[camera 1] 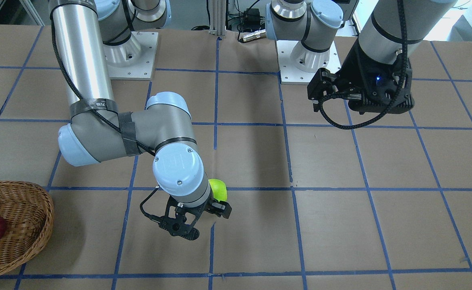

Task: Put all apples into basket
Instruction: 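Move the right gripper to the green apple and close on it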

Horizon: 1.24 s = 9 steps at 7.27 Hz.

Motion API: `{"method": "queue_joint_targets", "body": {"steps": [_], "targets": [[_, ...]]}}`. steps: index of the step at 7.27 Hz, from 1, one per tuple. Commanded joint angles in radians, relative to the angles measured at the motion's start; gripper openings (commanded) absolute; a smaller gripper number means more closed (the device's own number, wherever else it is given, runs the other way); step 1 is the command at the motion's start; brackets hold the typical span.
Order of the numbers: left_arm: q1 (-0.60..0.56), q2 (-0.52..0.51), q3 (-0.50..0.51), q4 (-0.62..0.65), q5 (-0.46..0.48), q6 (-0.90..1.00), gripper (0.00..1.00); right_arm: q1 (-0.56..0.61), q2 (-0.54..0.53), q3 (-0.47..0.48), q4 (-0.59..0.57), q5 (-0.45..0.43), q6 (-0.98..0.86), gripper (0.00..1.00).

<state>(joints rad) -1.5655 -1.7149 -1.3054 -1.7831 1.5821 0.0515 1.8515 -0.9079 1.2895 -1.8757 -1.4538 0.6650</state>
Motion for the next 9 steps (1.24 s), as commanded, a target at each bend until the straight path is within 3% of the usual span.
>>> {"method": "queue_joint_targets", "body": {"steps": [1,3,5,6,7,8,9], "targets": [[-0.002,0.004,-0.002,0.001,0.001,0.01,1.0,0.021,0.015,0.022,0.01,0.001,-0.004,1.0],[-0.005,0.006,0.011,0.005,-0.005,0.01,1.0,0.057,0.03,0.036,0.009,0.001,-0.011,1.0],[-0.01,0.029,-0.037,0.005,-0.021,0.005,1.0,0.06,0.041,0.05,0.012,0.065,-0.016,1.0],[-0.013,0.059,-0.075,0.008,-0.025,0.001,1.0,0.061,0.037,0.071,0.006,0.052,-0.016,0.91],[-0.014,0.092,-0.107,0.004,-0.025,-0.002,1.0,0.06,0.03,0.083,0.003,0.05,-0.018,0.33],[-0.014,0.133,-0.147,0.005,-0.024,0.002,1.0,0.06,0.029,0.079,0.001,0.047,-0.021,0.0],[-0.013,0.149,-0.173,0.026,-0.022,0.005,1.0,0.057,0.015,0.065,0.009,0.015,-0.028,0.0]]}}
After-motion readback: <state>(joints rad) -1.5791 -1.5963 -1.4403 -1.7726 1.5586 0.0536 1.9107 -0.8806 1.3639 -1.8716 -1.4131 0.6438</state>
